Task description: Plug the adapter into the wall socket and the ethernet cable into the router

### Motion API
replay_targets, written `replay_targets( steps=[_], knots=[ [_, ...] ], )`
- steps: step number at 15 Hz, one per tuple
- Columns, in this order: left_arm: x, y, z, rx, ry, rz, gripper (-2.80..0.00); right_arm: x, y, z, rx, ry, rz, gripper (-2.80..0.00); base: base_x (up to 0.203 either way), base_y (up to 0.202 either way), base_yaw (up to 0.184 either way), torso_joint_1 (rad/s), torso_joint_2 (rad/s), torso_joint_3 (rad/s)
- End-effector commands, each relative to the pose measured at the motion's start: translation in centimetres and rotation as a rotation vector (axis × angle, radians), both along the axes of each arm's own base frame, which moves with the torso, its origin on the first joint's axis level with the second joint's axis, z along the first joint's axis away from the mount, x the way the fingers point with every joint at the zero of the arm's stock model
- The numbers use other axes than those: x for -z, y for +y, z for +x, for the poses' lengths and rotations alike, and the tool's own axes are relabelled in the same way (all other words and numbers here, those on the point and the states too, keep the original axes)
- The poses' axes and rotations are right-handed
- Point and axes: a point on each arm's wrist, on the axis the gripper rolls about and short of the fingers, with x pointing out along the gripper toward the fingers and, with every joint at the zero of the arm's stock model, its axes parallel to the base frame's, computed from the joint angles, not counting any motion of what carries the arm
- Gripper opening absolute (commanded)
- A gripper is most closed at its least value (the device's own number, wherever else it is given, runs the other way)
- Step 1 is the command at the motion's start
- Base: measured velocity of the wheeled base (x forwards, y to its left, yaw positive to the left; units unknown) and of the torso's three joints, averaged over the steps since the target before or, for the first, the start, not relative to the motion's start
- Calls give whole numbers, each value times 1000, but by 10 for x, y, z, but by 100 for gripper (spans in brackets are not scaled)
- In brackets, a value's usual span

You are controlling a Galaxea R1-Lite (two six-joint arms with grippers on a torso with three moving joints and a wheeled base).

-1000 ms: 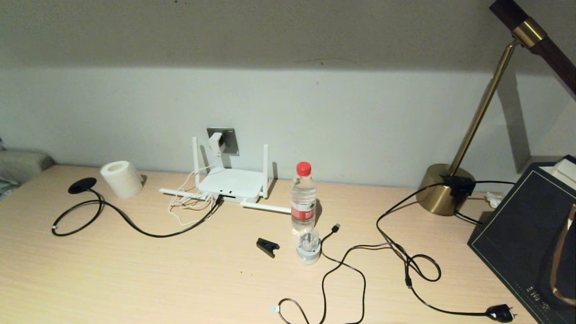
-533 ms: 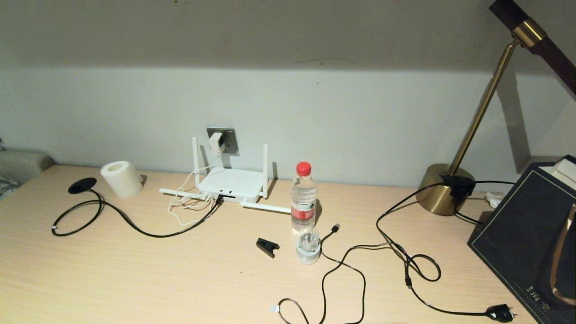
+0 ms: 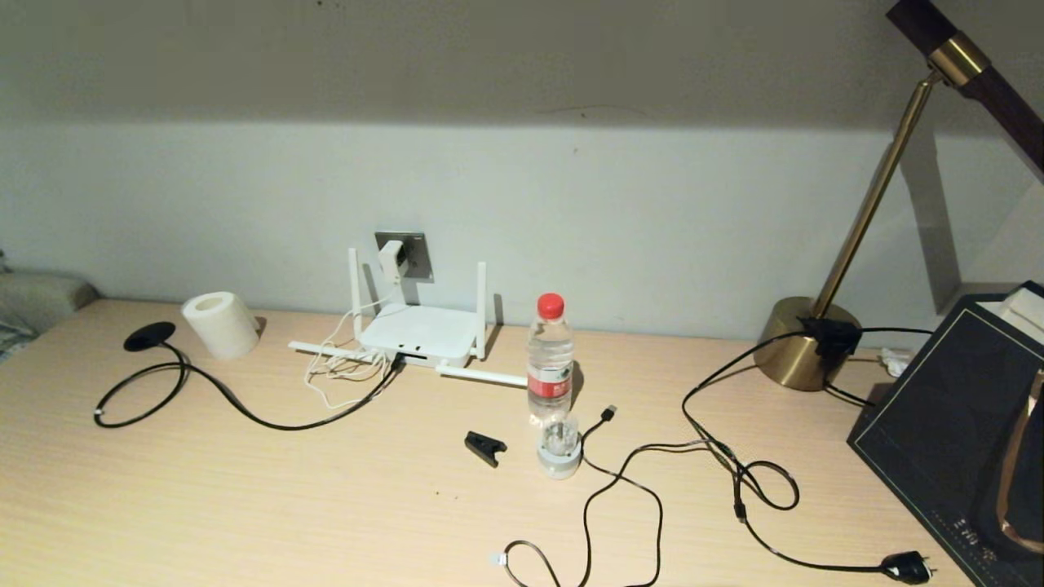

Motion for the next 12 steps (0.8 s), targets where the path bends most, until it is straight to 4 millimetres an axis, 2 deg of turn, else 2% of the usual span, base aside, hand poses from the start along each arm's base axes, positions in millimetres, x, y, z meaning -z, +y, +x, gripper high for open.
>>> replay_targets(
  steps=[1,12],
  knots=[
    [4,0,1,0,15,-1,-280,9,0,3,-1,34,0,-280,0,0,0,0,0,0],
    [3,0,1,0,14,-1,-280,9,0,3,3,34,-3,-280,0,0,0,0,0,0]
  ],
)
